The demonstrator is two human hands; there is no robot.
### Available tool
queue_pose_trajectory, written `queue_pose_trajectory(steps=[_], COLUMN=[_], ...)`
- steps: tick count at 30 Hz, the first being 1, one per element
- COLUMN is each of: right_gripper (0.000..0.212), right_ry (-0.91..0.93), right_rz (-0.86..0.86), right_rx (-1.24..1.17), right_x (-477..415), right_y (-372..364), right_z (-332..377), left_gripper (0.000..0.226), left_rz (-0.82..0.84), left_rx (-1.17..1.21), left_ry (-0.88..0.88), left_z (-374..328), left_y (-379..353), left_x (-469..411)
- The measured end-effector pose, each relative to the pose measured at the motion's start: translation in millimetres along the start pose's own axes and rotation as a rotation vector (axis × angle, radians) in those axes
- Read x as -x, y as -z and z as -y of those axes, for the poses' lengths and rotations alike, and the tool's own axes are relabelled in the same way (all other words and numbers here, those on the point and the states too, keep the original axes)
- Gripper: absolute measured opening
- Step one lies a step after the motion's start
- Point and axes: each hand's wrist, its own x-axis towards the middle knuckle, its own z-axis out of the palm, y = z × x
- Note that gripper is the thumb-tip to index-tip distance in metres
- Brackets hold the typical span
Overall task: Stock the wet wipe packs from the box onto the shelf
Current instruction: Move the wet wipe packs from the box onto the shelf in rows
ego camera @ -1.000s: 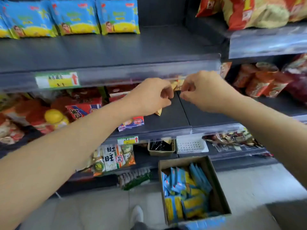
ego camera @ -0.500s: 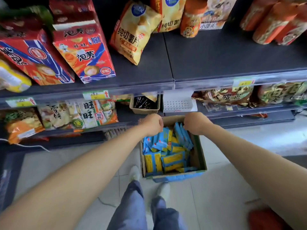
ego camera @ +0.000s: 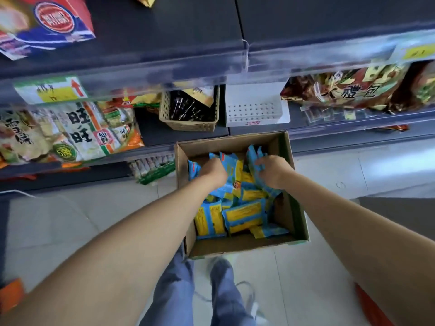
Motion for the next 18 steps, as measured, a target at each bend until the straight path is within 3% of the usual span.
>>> queue_pose_trajectory(steps=[7,15,18], right_gripper=[0.044,0.046,0.043], right_ry=[0.023,0.0,-0.05], right_rz=[0.031,-0.043,-0.04], right_rx=[0.09,0.142,0.089], right_x=[-47,-63,-60], right_y=[-27,-31,-24], right_z=[-3,3,10], left_gripper=[0.045,0.054,0.046], left_rz=[-0.08,-0.029,-0.051], left_rx=[-0.027,0.005,-0.014], left_ry=[0.082,0.16,0.125], left_z=[-2,-2,-5], left_y=[-26,-26,-12], left_x=[-31,-33,-22])
